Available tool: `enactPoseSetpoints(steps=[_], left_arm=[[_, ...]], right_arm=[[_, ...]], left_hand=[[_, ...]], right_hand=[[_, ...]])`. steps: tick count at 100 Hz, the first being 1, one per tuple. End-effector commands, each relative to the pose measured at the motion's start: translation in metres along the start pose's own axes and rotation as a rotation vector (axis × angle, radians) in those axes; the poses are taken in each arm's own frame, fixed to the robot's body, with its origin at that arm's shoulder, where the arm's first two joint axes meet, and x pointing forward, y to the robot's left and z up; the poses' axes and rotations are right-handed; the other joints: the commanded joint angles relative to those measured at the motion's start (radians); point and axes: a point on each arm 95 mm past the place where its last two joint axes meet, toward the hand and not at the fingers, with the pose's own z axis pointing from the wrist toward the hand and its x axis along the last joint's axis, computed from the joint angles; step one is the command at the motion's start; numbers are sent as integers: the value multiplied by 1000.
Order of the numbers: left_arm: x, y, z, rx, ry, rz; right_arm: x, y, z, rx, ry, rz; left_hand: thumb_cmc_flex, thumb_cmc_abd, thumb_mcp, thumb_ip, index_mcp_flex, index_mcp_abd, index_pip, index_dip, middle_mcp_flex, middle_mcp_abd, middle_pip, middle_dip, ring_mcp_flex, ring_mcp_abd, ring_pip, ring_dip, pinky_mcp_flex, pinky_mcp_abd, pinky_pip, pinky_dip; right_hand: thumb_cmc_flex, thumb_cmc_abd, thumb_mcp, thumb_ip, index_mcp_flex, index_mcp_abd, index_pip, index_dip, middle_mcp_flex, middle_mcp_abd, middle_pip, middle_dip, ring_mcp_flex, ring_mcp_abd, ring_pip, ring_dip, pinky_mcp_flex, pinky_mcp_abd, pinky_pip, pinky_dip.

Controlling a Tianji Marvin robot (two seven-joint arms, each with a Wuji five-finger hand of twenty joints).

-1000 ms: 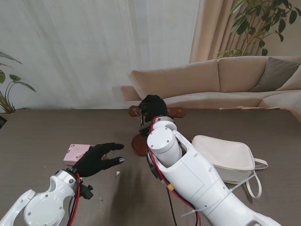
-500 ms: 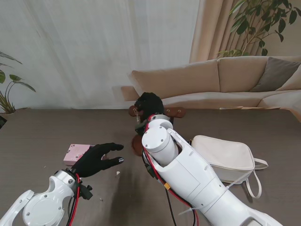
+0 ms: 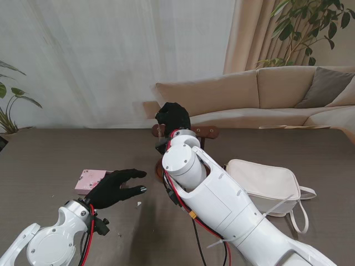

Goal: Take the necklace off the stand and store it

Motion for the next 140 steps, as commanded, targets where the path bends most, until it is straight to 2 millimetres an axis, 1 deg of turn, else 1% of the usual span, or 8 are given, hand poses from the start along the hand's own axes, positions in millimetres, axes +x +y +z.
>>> enactPoseSetpoints(steps=[1, 47, 49, 83, 105, 114, 124, 140], left_arm=[[0, 2, 0, -19, -4, -8], [-4, 4, 5, -32, -22, -32], [-5, 4, 5, -33, -23, -32], [-5, 4, 6, -45, -30, -34], [-6, 5, 6, -48, -30, -32], [-6, 6, 7, -51, -31, -33], [-6, 7, 8, -54, -31, -34], [-5, 8, 8, -60, -32, -32]], right_arm=[[9, -4, 1, 7, 7, 19], [27, -3, 11, -1, 37, 36], [27, -3, 11, -2, 38, 36], [37, 6, 14, -16, 74, 44], [38, 10, 11, -19, 82, 67], [39, 11, 10, -22, 87, 76], [38, 13, 5, -32, 90, 106], [31, 15, -5, -36, 103, 131]], left_hand=[[7, 40, -32, 21, 26, 7, 9, 9, 17, 3, -4, 8, 27, 31, -15, -14, -10, -11, 9, 7], [8, 40, -29, 21, 34, 10, 10, 11, 25, 5, -2, 8, 29, 31, -16, -18, -10, -12, 9, 8], [7, 40, -29, 21, 32, 9, 9, 10, 25, 4, -2, 8, 29, 30, -16, -19, -10, -12, 9, 8], [6, 41, -28, 21, 36, 10, 11, 11, 25, 6, -2, 9, 29, 32, -18, -23, -11, -12, 10, 9], [6, 41, -28, 21, 40, 11, 12, 12, 26, 8, -2, 9, 29, 32, -16, -23, -11, -12, 10, 9], [6, 41, -28, 21, 35, 12, 10, 11, 27, 7, -2, 9, 28, 30, -17, -23, -11, -13, 10, 9], [6, 41, -27, 21, 41, 12, 12, 12, 26, 8, -2, 9, 28, 32, -17, -24, -12, -13, 9, 9], [6, 41, -27, 21, 33, 11, 9, 11, 25, 7, -3, 9, 30, 31, -17, -25, -11, -14, 10, 10]], right_hand=[[28, -6, 26, 4, 44, -89, 17, 11, 31, -25, -9, -13, 57, -17, 5, 10, 102, 17, 48, 4], [29, 4, 16, 5, 40, -98, 16, 18, 14, -39, -17, -29, 56, -15, -4, 9, 94, 17, 45, 3], [28, 4, 16, 5, 40, -98, 16, 18, 14, -39, -17, -29, 56, -9, -4, 9, 94, 17, 45, 4], [27, 7, 14, 6, 39, -99, 17, 22, 11, -40, -10, -29, 56, -13, -3, 10, 91, 17, 50, 10], [30, 8, 13, 6, 39, -99, 18, 23, 8, -40, -11, -30, 55, -1, -4, 9, 90, 17, 49, 11], [27, 11, 11, 5, 36, -100, 18, 23, 7, -42, -10, -30, 56, -10, -6, 8, 87, 17, 48, 12], [29, 8, 12, 6, 38, -97, 18, 22, 7, -41, -10, -31, 56, -3, -6, 8, 85, 16, 48, 13], [30, 9, 11, 6, 38, -96, 18, 22, 5, -40, -11, -32, 56, -8, -7, 8, 84, 17, 47, 15]])
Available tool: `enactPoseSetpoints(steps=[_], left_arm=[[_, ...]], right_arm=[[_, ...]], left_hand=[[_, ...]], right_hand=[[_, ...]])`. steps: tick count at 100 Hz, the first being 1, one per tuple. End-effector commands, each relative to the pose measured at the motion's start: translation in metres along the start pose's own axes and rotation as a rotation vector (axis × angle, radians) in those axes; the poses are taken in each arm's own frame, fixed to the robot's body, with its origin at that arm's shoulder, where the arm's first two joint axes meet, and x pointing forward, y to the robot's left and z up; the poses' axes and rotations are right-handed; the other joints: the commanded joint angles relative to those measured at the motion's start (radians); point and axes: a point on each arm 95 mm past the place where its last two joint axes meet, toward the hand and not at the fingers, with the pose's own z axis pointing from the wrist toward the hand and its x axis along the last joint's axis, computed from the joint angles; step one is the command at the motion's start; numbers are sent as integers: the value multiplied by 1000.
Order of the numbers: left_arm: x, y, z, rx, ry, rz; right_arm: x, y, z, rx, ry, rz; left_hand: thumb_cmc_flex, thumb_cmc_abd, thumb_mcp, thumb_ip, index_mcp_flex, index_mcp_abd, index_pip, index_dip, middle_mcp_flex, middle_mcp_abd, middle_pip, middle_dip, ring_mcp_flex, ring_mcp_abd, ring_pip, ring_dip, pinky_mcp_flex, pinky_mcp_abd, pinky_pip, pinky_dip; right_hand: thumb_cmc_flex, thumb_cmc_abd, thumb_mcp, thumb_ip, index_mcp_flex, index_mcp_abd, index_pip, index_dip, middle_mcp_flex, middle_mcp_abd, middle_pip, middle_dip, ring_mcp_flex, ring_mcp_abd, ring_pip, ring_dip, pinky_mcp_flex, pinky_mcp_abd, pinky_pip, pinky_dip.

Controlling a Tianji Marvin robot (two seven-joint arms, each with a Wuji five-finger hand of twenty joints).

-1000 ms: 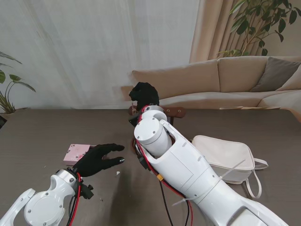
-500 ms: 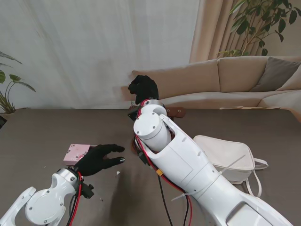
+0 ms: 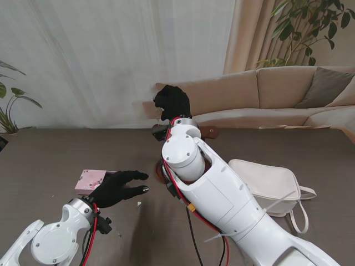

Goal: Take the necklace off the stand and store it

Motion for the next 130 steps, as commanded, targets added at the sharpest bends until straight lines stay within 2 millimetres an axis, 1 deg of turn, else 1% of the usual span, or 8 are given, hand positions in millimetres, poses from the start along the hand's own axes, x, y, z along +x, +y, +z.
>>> enactPoseSetpoints(steps=[1, 24, 48, 98, 114, 130], left_arm=[[0, 3, 0, -24, -4, -3], [-1, 4, 1, -27, -3, 0], [0, 5, 1, -29, -6, 2], [-1, 1, 3, -17, -9, 81], [-5, -6, 1, -1, -14, 154], [-11, -18, -7, -14, -46, 234]], right_arm=[[-5, -3, -6, 17, 3, 3], [-9, 2, -10, 13, 12, 14], [-17, 17, -20, 30, 23, 15], [-52, 61, -60, 112, 26, -6], [-58, 69, -73, 142, 28, -2], [-60, 73, -82, 164, 41, -2]], left_hand=[[4, 41, -27, 21, 7, 3, -5, 5, 25, 7, -3, 8, 29, 30, -17, -13, -11, -14, 9, 10], [5, 41, -27, 21, 14, 3, -2, 6, 25, 6, -2, 9, 29, 28, -17, -13, -11, -14, 9, 10], [6, 41, -25, 21, 16, 5, -2, 7, 27, 8, -2, 9, 30, 29, -16, -12, -11, -14, 9, 10], [7, 38, -18, 21, 5, -1, -6, 4, 27, 6, -2, 9, 31, 28, -9, -1, -6, -11, 10, 10], [7, 33, -10, 21, 3, -6, -6, 4, 31, 0, -1, 10, 32, 22, 1, 16, -1, -8, 10, 9], [6, 22, 5, 21, -3, -13, -7, 3, 27, -6, -2, 10, 29, 16, 10, 41, 4, -9, 10, 6]], right_hand=[[30, 9, 11, 6, 38, -94, 25, 21, 5, -38, -3, -16, 56, -7, -1, 8, 84, 16, 47, 15], [31, 9, 11, 7, 37, -94, 25, 21, 3, -38, -4, -17, 55, -3, -2, 8, 83, 17, 46, 16], [30, 8, 11, 7, 39, -91, 25, 19, 8, -37, -1, -17, 55, -3, 6, 11, 83, 17, 48, 18], [34, 8, 11, 7, 41, -85, 24, 17, 13, -31, -2, -16, 56, -3, 9, 11, 85, 17, 48, 20], [34, 8, 11, 8, 41, -85, 23, 18, 14, -30, -3, -16, 56, -3, 13, 13, 86, 16, 48, 20], [34, 8, 12, 7, 42, -83, 23, 18, 17, -29, -2, -15, 56, -6, 16, 14, 89, 15, 49, 20]])
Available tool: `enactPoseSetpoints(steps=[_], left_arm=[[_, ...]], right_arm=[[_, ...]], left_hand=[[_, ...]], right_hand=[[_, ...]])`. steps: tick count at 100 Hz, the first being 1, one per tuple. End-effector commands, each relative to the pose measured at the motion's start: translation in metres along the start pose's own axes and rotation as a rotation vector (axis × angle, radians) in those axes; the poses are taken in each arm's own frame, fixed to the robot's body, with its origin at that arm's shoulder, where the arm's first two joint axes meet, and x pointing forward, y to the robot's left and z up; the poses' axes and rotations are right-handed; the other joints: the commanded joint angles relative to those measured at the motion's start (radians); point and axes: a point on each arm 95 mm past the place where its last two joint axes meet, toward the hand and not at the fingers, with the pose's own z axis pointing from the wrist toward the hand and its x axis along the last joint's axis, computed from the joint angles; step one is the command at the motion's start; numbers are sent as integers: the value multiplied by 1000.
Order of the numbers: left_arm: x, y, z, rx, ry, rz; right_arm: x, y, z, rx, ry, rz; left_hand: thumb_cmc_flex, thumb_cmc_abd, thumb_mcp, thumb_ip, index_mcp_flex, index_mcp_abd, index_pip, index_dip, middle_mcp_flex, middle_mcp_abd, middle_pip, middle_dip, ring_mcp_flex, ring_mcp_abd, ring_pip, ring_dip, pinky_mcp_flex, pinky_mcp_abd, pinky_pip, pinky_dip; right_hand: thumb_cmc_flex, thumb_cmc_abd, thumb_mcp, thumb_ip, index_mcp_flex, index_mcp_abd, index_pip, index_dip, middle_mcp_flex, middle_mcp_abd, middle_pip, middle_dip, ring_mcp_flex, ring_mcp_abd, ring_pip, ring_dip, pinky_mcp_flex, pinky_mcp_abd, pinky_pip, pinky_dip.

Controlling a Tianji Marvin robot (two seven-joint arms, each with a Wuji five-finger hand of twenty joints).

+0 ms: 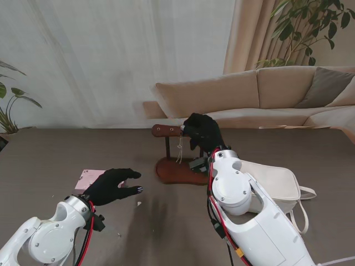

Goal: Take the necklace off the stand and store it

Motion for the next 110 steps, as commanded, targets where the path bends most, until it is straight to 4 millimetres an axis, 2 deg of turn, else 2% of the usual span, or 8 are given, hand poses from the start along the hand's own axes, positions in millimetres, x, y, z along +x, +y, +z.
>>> enactPoseSetpoints(steps=[1, 25, 38, 51, 61, 73, 91, 110], left_arm=[[-3, -5, -4, -23, -13, 35], [-22, -28, -9, -31, -65, 172], [-36, -40, -6, -53, -99, 250], [-51, -50, 0, -98, -139, 329], [-63, -57, 4, -144, -181, 388], [-76, -64, 10, -184, -222, 450], [-96, -73, 22, -261, -276, 515], [-111, -79, 26, -338, -308, 589]], right_arm=[[0, -3, -7, 27, 11, 0], [-2, 1, -21, 55, 32, -4], [-3, 2, -31, 79, 52, -16], [-4, 1, -43, 108, 55, 2], [-4, 1, -51, 132, 53, 23], [-5, 0, -59, 156, 61, 30], [-7, -3, -66, 186, 63, 44], [-9, -5, -72, 207, 63, 55]], left_hand=[[6, 22, 6, 21, -3, -14, -7, 2, 15, -6, -2, 10, 8, 14, 10, 18, 3, -10, 9, 5], [-34, -33, 91, 10, -51, -28, -20, -6, -24, -34, -8, 9, -17, -14, 7, 98, -7, -24, 2, -6], [-86, -92, 184, 1, -139, -23, -54, -29, -93, -58, -9, 7, -64, -37, 3, 114, -38, -49, -8, -10], [-127, -140, 243, -10, -235, -5, -85, -49, -179, -81, -25, -1, -132, -77, -22, 86, -94, -87, -25, -11], [-152, -173, 289, -23, -313, 17, -117, -74, -261, -94, -45, -20, -202, -120, -58, 1, -150, -139, -54, -24], [-167, -199, 305, -36, -388, 26, -142, -109, -327, -107, -53, -39, -254, -165, -74, -73, -184, -195, -95, -69], [-179, -237, 306, -52, -463, 6, -156, -144, -400, -128, -67, -55, -299, -201, -82, -103, -178, -216, -131, -132], [-222, -299, 383, -72, -519, -49, -157, -172, -450, -151, -68, -71, -332, -235, -81, -111, -162, -234, -173, -251]], right_hand=[[34, 8, 12, 7, 42, -83, 23, 17, 17, -29, -2, -5, 56, -6, 18, 12, 89, 14, 49, 20], [34, 4, 16, 7, 44, -80, 22, 18, 20, -26, -1, -3, 56, -5, 19, 12, 89, 14, 48, 20], [32, 5, 16, 6, 45, -82, 22, 19, 23, -27, 0, -2, 57, -11, 20, 13, 93, 13, 48, 19], [33, 4, 18, 6, 46, -80, 22, 18, 22, -23, -1, -3, 56, -9, 20, 13, 94, 14, 48, 19], [34, 3, 18, 6, 46, -78, 22, 18, 22, -21, -2, -3, 55, -8, 19, 12, 94, 17, 47, 19], [32, 4, 18, 5, 46, -80, 22, 17, 24, -24, -2, -2, 56, -12, 18, 12, 95, 13, 47, 18], [32, 3, 20, 5, 48, -77, 21, 16, 25, -22, -3, -2, 56, -11, 16, 11, 94, 15, 46, 17], [32, 2, 21, 5, 49, -77, 22, 16, 26, -21, -3, -2, 56, -11, 17, 12, 95, 15, 46, 17]])
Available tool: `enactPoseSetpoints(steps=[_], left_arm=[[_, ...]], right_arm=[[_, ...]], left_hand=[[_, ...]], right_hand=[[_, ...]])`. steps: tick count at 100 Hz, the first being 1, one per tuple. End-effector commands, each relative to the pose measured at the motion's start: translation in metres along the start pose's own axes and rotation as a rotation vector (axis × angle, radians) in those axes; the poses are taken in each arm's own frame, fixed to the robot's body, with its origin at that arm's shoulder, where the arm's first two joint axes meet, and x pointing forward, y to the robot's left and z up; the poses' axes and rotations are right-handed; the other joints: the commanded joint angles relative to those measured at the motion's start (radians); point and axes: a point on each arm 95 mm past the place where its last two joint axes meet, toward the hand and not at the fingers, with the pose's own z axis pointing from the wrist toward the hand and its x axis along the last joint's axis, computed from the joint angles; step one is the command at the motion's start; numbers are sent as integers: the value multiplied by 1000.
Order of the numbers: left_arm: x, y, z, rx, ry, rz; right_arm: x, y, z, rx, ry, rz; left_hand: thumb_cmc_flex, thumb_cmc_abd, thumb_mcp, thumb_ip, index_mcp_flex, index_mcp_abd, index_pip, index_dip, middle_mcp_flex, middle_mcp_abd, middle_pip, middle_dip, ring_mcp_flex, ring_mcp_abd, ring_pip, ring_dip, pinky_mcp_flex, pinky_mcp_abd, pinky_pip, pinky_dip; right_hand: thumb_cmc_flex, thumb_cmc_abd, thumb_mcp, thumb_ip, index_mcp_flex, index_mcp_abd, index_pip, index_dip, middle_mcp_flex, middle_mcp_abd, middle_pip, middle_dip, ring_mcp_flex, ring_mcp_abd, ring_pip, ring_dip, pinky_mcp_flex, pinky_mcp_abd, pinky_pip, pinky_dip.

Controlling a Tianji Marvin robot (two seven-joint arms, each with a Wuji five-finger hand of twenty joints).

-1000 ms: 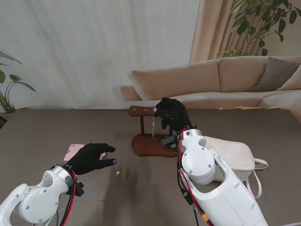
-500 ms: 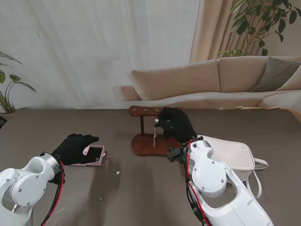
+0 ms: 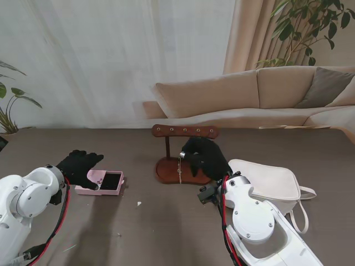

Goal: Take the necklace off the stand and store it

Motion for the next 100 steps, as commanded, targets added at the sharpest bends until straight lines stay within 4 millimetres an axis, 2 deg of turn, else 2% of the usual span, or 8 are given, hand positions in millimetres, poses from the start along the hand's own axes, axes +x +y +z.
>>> enactPoseSetpoints(steps=[1, 9, 35, 38, 43, 47, 88, 100], left_arm=[[-7, 1, 0, -36, -8, 7], [-12, 4, 2, -66, -17, 17], [-27, 16, 19, -98, -43, 68], [-28, 17, 21, -96, -43, 71], [-29, 19, 26, -91, -43, 72], [-30, 20, 29, -83, -43, 75], [-30, 21, 47, -121, -13, 99], [-29, 21, 48, -152, 3, 105]], right_arm=[[0, -5, -4, 24, 1, 12], [-1, -6, -5, 32, -2, 18], [-3, -9, -9, 53, -8, 28], [-3, -9, -10, 54, -8, 29], [-3, -9, -10, 56, -8, 30], [-4, -9, -10, 57, -9, 30], [-7, -4, -11, 48, -28, 30], [-9, -4, -10, 44, -34, 34]], left_hand=[[-54, -58, 37, -30, -54, -34, -13, -16, -54, -16, -9, -16, -43, -19, -14, -11, 3, -34, -49, -50], [-61, -63, 34, -34, -76, -96, -20, -27, -70, -7, -11, -17, -42, -20, -27, -30, 4, -49, -49, -75], [-99, -78, 57, -43, -85, -97, -29, -48, -105, -1, -15, -11, -46, -20, -48, -87, 3, -57, -53, -115], [-103, -76, 57, -45, -85, -93, -30, -55, -113, 1, -16, -10, -43, -18, -51, -107, 5, -59, -56, -131], [-106, -76, 57, -46, -84, -88, -31, -80, -124, 5, -18, -11, -53, -20, -61, -208, 7, -64, -54, -172], [-108, -78, 57, -46, -84, -88, -31, -84, -128, 4, -19, -11, -56, -18, -67, -227, 4, -66, -57, -180], [-110, -89, 67, -47, -82, -90, -35, -105, -130, -2, -26, -26, -55, -28, -68, -246, 9, -74, -66, -229], [-173, -103, 121, -60, -83, -109, -26, -80, -131, -3, -25, -26, -55, -27, -67, -255, 8, -73, -60, -244]], right_hand=[[32, 2, 21, 5, 43, -77, 22, 16, 25, -21, -3, -2, 56, -11, 16, 8, 95, 14, 46, 17], [32, 1, 22, 5, 43, -75, 22, 16, 26, -21, -3, -2, 56, -7, 16, 8, 95, 15, 46, 17], [33, 1, 22, 5, 43, -74, 22, 15, 26, -19, -4, -2, 56, -8, 15, 8, 95, 16, 46, 17], [33, 1, 22, 4, 44, -74, 23, 15, 26, -20, -4, -2, 56, -8, 16, 8, 94, 16, 46, 17], [33, 2, 22, 4, 44, -74, 23, 15, 26, -20, -4, -2, 56, -7, 16, 8, 94, 16, 46, 17], [33, 2, 22, 5, 44, -74, 23, 15, 26, -19, -3, -2, 56, -8, 16, 8, 94, 16, 46, 17], [34, -1, 24, 5, 44, -69, 23, 14, 25, -15, -4, -2, 56, -4, 16, 8, 91, 15, 47, 18], [35, 1, 23, 6, 44, -69, 22, 14, 26, -14, -4, -2, 56, -1, 17, 9, 90, 15, 47, 18]])
